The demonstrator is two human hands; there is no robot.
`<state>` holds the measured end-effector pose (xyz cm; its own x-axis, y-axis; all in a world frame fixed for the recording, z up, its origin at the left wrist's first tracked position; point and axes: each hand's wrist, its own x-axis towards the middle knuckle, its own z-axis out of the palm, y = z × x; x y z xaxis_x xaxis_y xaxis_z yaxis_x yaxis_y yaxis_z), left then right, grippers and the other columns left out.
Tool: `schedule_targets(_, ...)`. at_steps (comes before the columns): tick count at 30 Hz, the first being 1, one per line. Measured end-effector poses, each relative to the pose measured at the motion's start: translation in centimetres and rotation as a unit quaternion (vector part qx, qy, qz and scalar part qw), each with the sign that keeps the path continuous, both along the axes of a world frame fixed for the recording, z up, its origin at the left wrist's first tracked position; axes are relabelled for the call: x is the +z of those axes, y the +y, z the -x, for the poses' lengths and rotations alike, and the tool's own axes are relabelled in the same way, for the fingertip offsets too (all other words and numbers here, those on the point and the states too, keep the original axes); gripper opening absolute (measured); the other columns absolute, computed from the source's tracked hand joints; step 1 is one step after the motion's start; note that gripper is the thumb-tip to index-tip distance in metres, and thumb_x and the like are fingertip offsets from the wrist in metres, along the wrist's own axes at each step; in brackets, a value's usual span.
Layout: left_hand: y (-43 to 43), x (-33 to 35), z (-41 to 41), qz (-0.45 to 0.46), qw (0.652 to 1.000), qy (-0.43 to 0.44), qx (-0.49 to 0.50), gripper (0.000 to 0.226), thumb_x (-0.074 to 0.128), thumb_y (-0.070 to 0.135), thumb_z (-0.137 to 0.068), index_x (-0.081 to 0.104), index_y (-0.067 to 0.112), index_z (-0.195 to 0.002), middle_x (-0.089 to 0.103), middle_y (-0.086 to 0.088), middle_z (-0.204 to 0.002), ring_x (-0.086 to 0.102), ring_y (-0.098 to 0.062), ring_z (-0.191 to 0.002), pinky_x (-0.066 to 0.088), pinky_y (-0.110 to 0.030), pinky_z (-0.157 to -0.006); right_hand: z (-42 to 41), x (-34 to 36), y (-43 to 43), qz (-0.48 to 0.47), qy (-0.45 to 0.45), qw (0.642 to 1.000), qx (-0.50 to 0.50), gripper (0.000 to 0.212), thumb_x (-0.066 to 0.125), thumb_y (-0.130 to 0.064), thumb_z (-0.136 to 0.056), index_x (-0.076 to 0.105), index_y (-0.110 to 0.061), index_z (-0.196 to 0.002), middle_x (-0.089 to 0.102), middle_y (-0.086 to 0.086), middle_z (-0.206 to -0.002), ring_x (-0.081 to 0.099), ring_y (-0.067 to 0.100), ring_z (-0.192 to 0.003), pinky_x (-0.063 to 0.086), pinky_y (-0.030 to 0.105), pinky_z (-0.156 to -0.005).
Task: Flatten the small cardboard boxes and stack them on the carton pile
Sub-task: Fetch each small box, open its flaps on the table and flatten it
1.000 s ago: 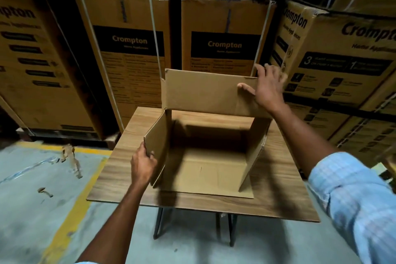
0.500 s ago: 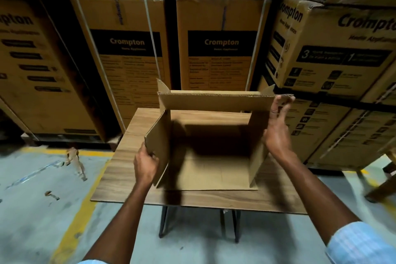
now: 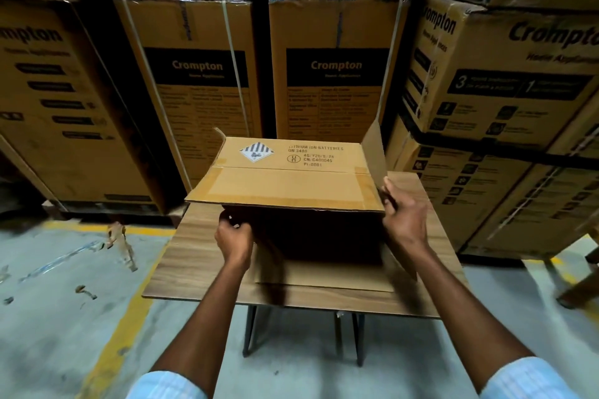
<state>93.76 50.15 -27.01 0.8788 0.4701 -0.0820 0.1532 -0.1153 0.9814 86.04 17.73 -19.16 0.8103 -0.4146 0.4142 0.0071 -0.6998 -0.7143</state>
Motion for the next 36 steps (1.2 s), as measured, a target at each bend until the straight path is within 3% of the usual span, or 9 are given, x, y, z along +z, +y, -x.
schedule_targets(6,-0.1,0.3,0.2,0.218,0.975,-0.016,0.049,0.040,0.055,-0.008,-0.093,0.061,0.017,-0.124,0.068,-0.008,-0.103,0.062,-0.020,-0.079,0.057,-0.034,-0.070,-1.5,-0.4,3.1,0.032,-0.095,0.994,0.034,0.064,0.071,0.017,-0.080,0.061,-0.008,-0.137,0.068,0.009,-0.131,0.062,0.015,-0.117,0.049,0.040,-0.109)
schedule_targets(11,1.6,-3.0,0.1,0.371,0.926,0.033,0.058,0.032,0.051,-0.016,-0.089,0.063,0.007,-0.108,0.068,-0.016,-0.101,0.065,-0.030,-0.101,0.065,-0.036,-0.065,-3.1,-2.4,5.6,0.078,-0.041,0.992,0.087,0.066,0.069,0.018,-0.081,0.059,-0.008,-0.141,0.064,0.007,-0.136,0.060,0.015,-0.123,0.039,0.026,-0.113)
schedule_targets(14,3.4,-6.6,-0.7,0.420,0.903,0.080,0.041,0.039,0.048,-0.014,-0.094,0.060,0.005,-0.126,0.068,-0.018,-0.112,0.063,-0.035,-0.117,0.063,-0.039,-0.064,-3.9,-5.3,6.4,0.087,0.015,0.990,0.110,0.063,0.066,0.019,-0.081,0.062,-0.008,-0.138,0.065,0.008,-0.137,0.062,0.017,-0.123,0.038,0.023,-0.114)
schedule_targets(17,5.4,-9.2,-1.7,0.431,0.891,0.125,0.068,0.034,0.048,-0.007,-0.100,0.060,0.006,-0.129,0.064,-0.019,-0.132,0.060,-0.031,-0.126,0.064,-0.041,-0.079,-4.4,-9.4,6.8,0.101,0.097,0.980,0.144,0.066,0.063,0.023,-0.078,0.064,-0.008,-0.137,0.066,0.011,-0.136,0.065,0.023,-0.122,0.044,0.029,-0.113)
schedule_targets(23,8.1,-11.8,-2.1,0.479,0.849,0.188,0.121,0.038,0.037,0.016,-0.111,0.052,0.010,-0.145,0.053,-0.011,-0.151,0.053,-0.032,-0.136,0.046,-0.049,-0.109,-3.8,-15.0,8.7,0.075,0.244,0.947,0.195,0.059,0.052,0.021,-0.084,0.066,-0.007,-0.134,0.063,0.004,-0.134,0.057,0.016,-0.125,0.025,0.000,-0.106)
schedule_targets(27,7.5,-12.1,-2.5,0.488,0.839,0.188,0.151,0.051,0.032,0.047,-0.109,0.053,0.018,-0.145,0.056,-0.009,-0.140,0.055,-0.033,-0.130,0.040,-0.055,-0.114,-4.2,-18.5,7.8,0.123,0.362,0.885,0.266,0.084,0.055,0.007,-0.081,0.033,-0.018,-0.159,0.019,-0.001,-0.168,0.015,0.017,-0.156,0.010,0.020,-0.125)
schedule_targets(30,7.3,-12.6,-3.3,0.449,0.862,0.208,0.113,0.032,0.052,0.034,-0.106,0.060,0.014,-0.130,0.057,-0.013,-0.148,0.058,-0.032,-0.120,0.047,-0.054,-0.105,-3.0,-19.4,6.4,0.185,0.440,0.829,0.290,0.100,0.059,-0.030,-0.087,-0.006,-0.025,-0.163,-0.024,-0.011,-0.161,-0.023,0.012,-0.150,-0.011,0.040,-0.125)
schedule_targets(34,6.6,-13.5,-4.2,0.415,0.872,0.245,0.089,0.035,0.058,0.010,-0.103,0.054,0.006,-0.137,0.064,-0.018,-0.120,0.060,-0.031,-0.101,0.052,-0.052,-0.087,-2.3,-22.1,5.0,0.251,0.450,0.808,0.284,0.099,0.034,-0.062,-0.087,-0.017,-0.020,-0.161,-0.037,0.000,-0.160,-0.035,0.021,-0.149,-0.030,0.040,-0.114)
schedule_targets(36,6.2,-13.8,-4.1,0.410,0.870,0.267,0.065,0.015,0.054,0.010,-0.105,0.059,0.004,-0.118,0.063,-0.015,-0.101,0.061,-0.028,-0.087,0.056,-0.049,-0.069,-2.9,-22.8,4.7,0.245,0.449,0.811,0.285,0.093,0.026,-0.064,-0.089,-0.018,-0.023,-0.160,-0.038,-0.003,-0.160,-0.034,0.020,-0.149,-0.034,0.034,-0.107)
